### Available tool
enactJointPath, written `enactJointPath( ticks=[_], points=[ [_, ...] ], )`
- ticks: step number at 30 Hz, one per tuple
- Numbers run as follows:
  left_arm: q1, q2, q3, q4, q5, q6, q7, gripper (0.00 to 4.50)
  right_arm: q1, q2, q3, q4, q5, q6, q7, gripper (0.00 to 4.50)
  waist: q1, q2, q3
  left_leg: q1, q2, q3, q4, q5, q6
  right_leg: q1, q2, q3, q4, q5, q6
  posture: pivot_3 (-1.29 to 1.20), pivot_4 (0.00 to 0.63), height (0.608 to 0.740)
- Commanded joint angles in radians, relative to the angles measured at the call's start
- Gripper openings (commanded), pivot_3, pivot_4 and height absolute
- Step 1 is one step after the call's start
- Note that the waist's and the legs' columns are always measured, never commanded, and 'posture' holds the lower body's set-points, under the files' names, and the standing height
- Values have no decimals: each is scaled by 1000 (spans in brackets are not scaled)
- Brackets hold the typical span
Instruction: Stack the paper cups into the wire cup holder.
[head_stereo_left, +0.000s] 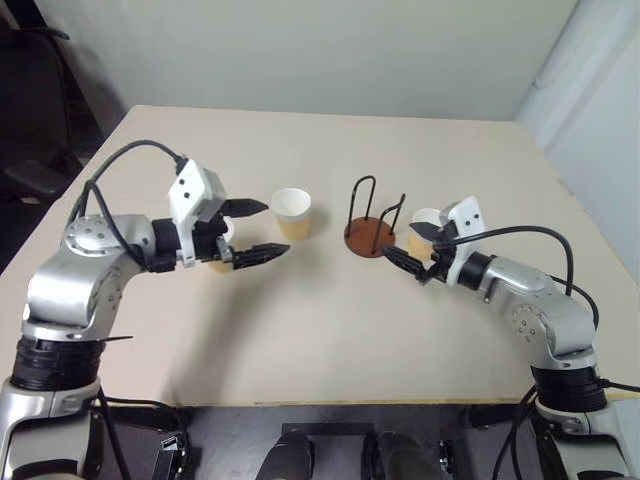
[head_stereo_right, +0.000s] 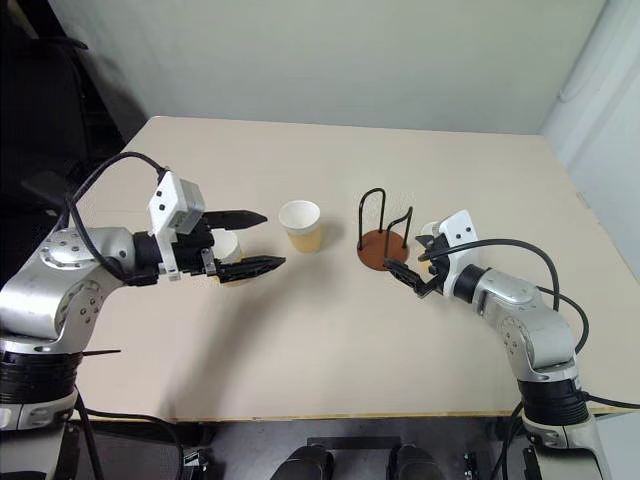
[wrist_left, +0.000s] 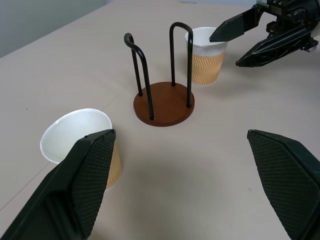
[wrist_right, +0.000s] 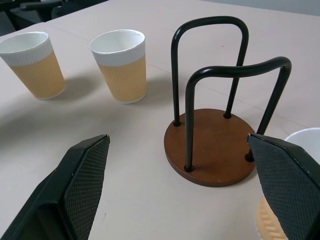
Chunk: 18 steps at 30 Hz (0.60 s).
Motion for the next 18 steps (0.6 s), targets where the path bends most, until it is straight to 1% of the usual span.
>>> enactJointPath(
  ticks=[1, 5, 11, 18],
  points=[
    [20, 11, 32, -12, 8, -59, -18, 4500, -25, 12, -8, -29, 10, 4, -18, 4465, 0, 0, 0, 0, 0, 0, 0, 0, 0, 0, 0, 0, 0, 0, 0, 0, 150, 740],
    [36, 12, 28, 16, 34, -116, -28, 4500, -27, 6, -9, -31, 3, 7, -19, 4465, 0, 0, 0, 0, 0, 0, 0, 0, 0, 0, 0, 0, 0, 0, 0, 0, 150, 740],
    [13, 4, 22, 54, 64, -136, -9, 4500, -40, 0, 9, -20, -25, 6, -31, 4465, 0, 0, 0, 0, 0, 0, 0, 0, 1, 0, 0, 0, 0, 0, 0, 0, 150, 740],
    [16, -17, 23, 53, 85, -155, 23, 4500, -56, 5, 24, -3, -43, 7, -38, 4465, 0, 0, 0, -1, 0, 0, 0, 0, 1, 0, 0, 0, -1, 0, 0, 0, 150, 740]
  ],
)
